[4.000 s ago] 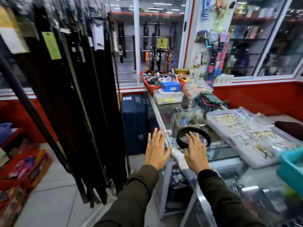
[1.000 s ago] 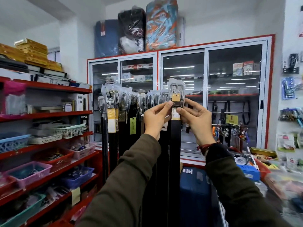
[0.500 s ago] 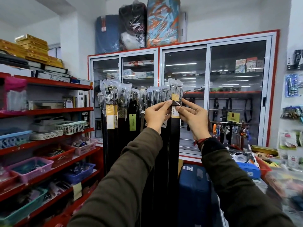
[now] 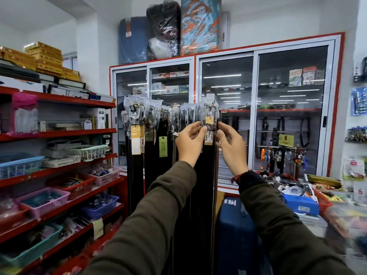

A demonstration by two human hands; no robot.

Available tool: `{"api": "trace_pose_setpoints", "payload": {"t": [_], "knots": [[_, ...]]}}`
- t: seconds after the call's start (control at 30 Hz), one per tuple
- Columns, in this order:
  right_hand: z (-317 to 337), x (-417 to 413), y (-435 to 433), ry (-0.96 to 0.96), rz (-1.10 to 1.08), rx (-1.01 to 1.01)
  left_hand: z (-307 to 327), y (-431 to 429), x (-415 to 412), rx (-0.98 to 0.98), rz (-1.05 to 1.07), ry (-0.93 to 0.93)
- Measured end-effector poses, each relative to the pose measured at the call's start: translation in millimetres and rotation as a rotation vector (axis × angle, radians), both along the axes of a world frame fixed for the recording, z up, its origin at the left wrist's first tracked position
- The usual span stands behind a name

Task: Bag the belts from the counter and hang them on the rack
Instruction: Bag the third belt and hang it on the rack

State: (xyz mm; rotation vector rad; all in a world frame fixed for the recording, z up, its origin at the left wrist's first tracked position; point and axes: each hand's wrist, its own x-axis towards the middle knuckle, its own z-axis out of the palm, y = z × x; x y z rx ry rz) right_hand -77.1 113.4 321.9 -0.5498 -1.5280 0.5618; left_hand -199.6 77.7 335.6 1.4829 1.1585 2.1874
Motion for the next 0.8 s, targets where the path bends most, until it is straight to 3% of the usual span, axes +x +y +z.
{"api": "trace_pose_setpoints", "payload": {"t": [0.1,0.37,0.6,0.8], "knots": [[-18.1,-2.2,-6.3,-0.049,-0.060,0.090,-16.7,-4.2,-1.8,0.054,0.228,0.276],[-39.5,-7.7,6.1,-0.338,-0.137,0.249,-40.3,3.2,-25.8,0.121,0.525,1.007],[-30.1,-6.6,26.4,-0.573,-0.265,0.287,-34.8,25.1,-45.7,-0.059,0.570,1.160],[-33.8,-13.3,26.5,-0.567,-0.278,0.280,-35.6,13.4,-48.9,-0.037,0.608,1.200]]}}
